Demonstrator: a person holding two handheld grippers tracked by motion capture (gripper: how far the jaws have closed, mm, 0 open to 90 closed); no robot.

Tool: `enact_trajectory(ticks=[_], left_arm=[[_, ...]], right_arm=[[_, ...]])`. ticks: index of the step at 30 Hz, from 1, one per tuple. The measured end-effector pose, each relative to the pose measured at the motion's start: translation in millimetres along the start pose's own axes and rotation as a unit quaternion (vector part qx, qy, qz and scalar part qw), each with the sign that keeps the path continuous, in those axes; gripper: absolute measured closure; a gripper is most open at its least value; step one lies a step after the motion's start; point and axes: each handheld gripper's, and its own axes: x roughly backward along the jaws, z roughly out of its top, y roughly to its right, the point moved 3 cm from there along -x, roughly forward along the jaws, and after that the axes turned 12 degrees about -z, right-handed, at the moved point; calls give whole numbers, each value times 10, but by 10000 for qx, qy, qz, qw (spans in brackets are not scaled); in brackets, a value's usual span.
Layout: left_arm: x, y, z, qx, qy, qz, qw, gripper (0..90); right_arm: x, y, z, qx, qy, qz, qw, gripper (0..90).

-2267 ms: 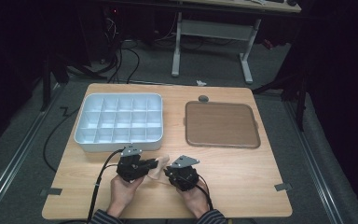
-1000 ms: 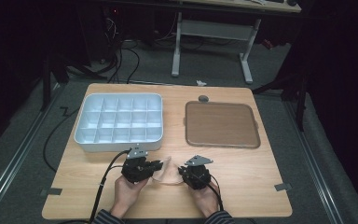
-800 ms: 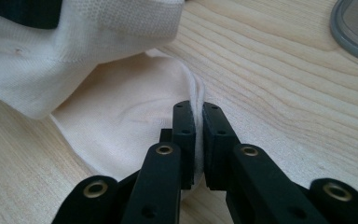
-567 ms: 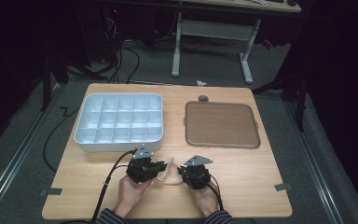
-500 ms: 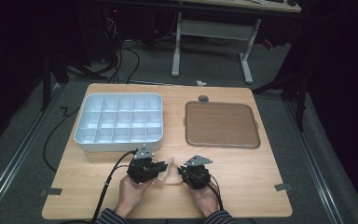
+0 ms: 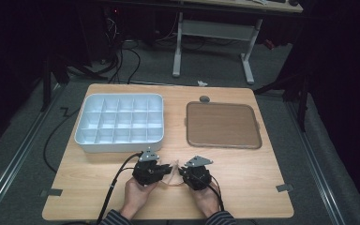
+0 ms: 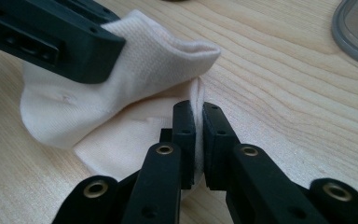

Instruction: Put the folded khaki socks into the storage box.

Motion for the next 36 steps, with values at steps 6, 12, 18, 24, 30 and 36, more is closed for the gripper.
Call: enact_trajectory(ticks=[6, 12, 18, 24, 30, 36], left_arm=[[-33, 0, -5, -11, -98, 31, 9999, 830], [-92, -4, -19, -33, -227, 46, 9997, 841], [-129, -10, -26, -18, -280, 35, 9996, 840], [-180, -2, -52, -67, -421, 39, 9991, 841], [-174, -8, -48, -19, -410, 8, 9992, 838], [-124, 5, -30, -46, -324, -102, 9994, 784]], right_arm=[[-1, -2, 0, 6, -8, 4, 10000, 849], [-5, 6, 0, -4, -3, 33, 10000, 849], [-6, 9, -2, -19, -17, 61, 10000, 848], [-8, 7, -2, -19, -6, 56, 10000, 848], [-9, 8, -3, -4, 6, 55, 10000, 848], [-10, 11, -3, 11, 27, 55, 10000, 845]])
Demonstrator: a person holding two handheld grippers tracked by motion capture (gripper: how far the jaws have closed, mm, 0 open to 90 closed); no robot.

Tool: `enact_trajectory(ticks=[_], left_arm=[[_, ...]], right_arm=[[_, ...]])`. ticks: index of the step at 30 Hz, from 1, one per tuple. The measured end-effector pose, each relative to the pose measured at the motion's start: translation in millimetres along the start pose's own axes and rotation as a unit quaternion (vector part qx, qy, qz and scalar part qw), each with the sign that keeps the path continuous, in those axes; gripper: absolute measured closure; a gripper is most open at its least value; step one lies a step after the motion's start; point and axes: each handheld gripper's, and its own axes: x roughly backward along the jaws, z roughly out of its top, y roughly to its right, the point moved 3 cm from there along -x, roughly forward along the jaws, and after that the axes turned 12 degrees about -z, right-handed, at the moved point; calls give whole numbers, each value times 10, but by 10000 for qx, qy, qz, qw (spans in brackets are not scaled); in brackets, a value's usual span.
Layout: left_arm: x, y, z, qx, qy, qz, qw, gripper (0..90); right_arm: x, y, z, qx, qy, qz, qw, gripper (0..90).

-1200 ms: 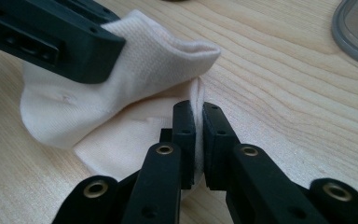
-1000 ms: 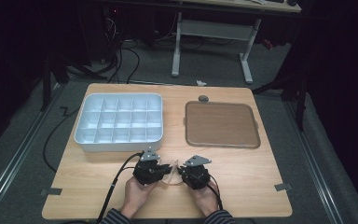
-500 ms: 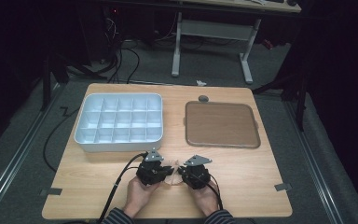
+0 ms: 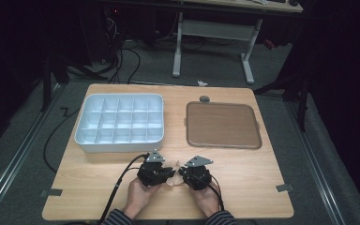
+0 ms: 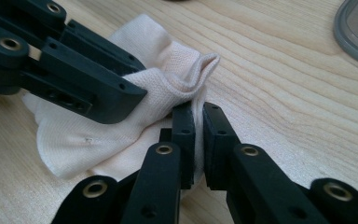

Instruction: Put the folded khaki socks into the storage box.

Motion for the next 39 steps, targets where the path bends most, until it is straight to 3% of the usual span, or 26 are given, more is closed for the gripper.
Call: enact_trajectory(ticks=[8, 16, 29, 34, 39], left_arm=[[113, 60, 30, -127, 215, -163, 9996, 669], [316, 65, 63, -112, 552, -176, 9983, 633], [353, -123, -127, 80, 306, 391, 9987, 552], [304, -147, -166, 91, 180, 503, 9985, 515], [240, -131, -196, 192, 172, 498, 9984, 487]], right_arm=[[2, 20, 2, -86, -23, 10, 10000, 803], [60, 44, 8, -214, 24, 42, 9998, 770], [357, 80, 56, -180, 329, 34, 9993, 794], [473, -39, 123, 20, 485, 156, 9987, 817], [502, -245, 187, 267, 495, 302, 9980, 818]])
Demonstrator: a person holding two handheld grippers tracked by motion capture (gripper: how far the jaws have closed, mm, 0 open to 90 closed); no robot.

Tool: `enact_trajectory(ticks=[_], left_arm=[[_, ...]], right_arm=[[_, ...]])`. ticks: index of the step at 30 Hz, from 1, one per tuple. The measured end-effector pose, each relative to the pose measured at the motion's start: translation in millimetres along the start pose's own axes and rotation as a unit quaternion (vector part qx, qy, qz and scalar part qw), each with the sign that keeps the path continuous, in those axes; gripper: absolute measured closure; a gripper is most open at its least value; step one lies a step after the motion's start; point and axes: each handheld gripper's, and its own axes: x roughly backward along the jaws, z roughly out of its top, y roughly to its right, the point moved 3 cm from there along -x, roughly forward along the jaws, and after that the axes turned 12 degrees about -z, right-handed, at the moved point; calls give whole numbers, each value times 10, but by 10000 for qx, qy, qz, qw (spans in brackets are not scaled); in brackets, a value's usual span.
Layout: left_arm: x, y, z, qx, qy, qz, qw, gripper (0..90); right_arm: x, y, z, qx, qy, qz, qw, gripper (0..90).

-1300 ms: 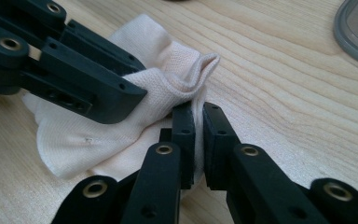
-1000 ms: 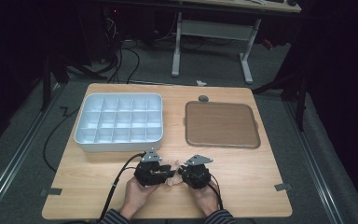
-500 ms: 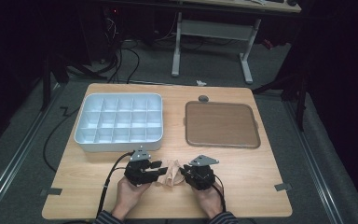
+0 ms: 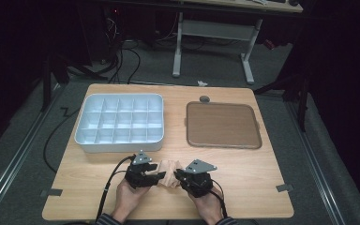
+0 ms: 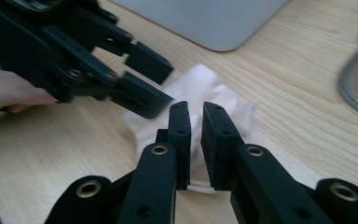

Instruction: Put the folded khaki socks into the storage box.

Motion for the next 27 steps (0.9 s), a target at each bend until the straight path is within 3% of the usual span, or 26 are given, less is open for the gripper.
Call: enact_trajectory(ticks=[5, 12, 14, 20, 27], left_arm=[[-58, 29, -22, 127, 25, -32, 9999, 461], [-95, 38, -39, 186, 97, 2, 9998, 442], [-102, 33, -41, 147, 74, 34, 9999, 434], [-104, 44, -47, 6, 9, 140, 9999, 433], [-106, 58, -52, -192, -114, 272, 9994, 430]], right_arm=[[-113, -90, -17, 111, -123, 1, 9999, 817], [-226, -17, -143, 155, -408, -236, 9988, 817], [-228, 5, -177, 238, -453, -352, 9981, 816], [-250, 69, -219, 198, -502, -461, 9975, 815], [-279, 85, -275, 188, -529, -484, 9973, 807]])
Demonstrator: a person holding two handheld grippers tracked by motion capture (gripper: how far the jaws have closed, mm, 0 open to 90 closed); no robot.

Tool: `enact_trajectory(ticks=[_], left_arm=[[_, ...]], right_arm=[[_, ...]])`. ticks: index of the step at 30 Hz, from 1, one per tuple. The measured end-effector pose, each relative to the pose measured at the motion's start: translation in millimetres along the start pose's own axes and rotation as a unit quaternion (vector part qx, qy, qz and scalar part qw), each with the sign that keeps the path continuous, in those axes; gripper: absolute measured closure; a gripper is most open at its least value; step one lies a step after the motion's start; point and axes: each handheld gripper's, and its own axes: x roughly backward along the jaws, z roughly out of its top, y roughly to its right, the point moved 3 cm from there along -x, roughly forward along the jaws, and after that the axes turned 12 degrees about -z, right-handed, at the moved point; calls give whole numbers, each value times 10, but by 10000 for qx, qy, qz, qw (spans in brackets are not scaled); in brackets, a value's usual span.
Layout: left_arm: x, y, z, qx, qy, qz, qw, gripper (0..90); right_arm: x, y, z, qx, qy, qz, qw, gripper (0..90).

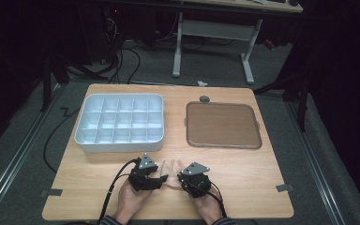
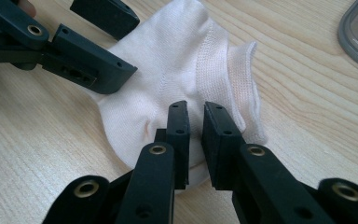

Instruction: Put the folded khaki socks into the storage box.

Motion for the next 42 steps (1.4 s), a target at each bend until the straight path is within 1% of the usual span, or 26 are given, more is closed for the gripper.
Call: enact_trajectory(ticks=[3, 4, 8, 10, 13, 15, 16, 17, 18, 19, 20, 22, 24, 26, 28, 29, 31, 33, 34, 36, 37, 40, 42], left_arm=[[-2, 7, -4, -96, -39, 84, 9999, 427], [14, -7, -7, -204, -163, 111, 9996, 426], [16, 2, -8, -203, -193, 162, 9995, 425], [24, 13, -4, -173, -267, 200, 9993, 425], [33, 19, -6, -148, -295, 196, 9993, 425], [41, 9, -2, -79, -292, 146, 9994, 425], [27, 23, 4, 113, -153, 93, 9998, 425], [25, 18, 8, 200, -103, 37, 9997, 423], [30, 11, 12, 215, -79, 8, 9997, 422], [40, 10, 17, 206, -4, -8, 9998, 422], [43, 12, 21, 234, 41, -27, 9997, 425], [86, -29, 40, 248, 48, -102, 9996, 429], [126, -72, 67, 288, 123, -133, 9994, 431], [155, -103, 109, 310, 162, -123, 9993, 433], [164, -122, 158, 363, 206, -167, 9990, 434], [170, -132, 177, 357, 190, -166, 9990, 434], [169, -159, 230, 415, 216, -209, 9987, 434], [151, -194, 271, 488, 205, -219, 9984, 434], [142, -212, 280, 576, 264, -274, 9976, 437], [108, -252, 278, 715, 251, -344, 9965, 442], [79, -268, 269, 748, 206, -337, 9964, 445], [23, -283, 259, 788, 156, -380, 9960, 456], [-2, -296, 256, 817, 150, -382, 9958, 473]], right_arm=[[-10, 5, -5, 4, 14, 14, 10000, 799], [-12, 8, -6, 0, 15, 21, 10000, 796], [-29, 38, -19, 60, 101, 115, 9999, 786], [-32, 40, -15, 86, 101, 105, 9999, 781], [-36, 24, -14, 118, 148, 47, 9998, 777], [-40, 30, -7, 119, 141, 67, 9998, 772], [-38, 34, -2, 96, 116, 84, 9999, 764], [-37, 36, 4, 65, 109, 113, 9999, 751], [-27, 32, 12, 39, 106, 131, 9999, 735], [-18, 29, 20, 44, 137, 134, 9998, 714], [1, 23, 32, 57, 174, 140, 9997, 707], [27, 13, 47, 61, 226, 124, 9996, 712], [49, 5, 66, 1, 268, 232, 9994, 742], [69, -13, 91, 8, 290, 303, 9991, 777], [89, -21, 108, 5, 320, 366, 9988, 812], [102, -26, 117, -28, 357, 383, 9986, 829], [114, -33, 128, -63, 377, 396, 9985, 845], [108, -47, 139, -81, 385, 395, 9984, 854], [102, -53, 143, -84, 383, 409, 9984, 857], [88, -72, 151, -58, 352, 401, 9986, 858], [78, -84, 156, -61, 341, 394, 9986, 859], [50, -116, 166, -54, 297, 386, 9988, 859], [20, -129, 167, 0, 288, 358, 9989, 859]])
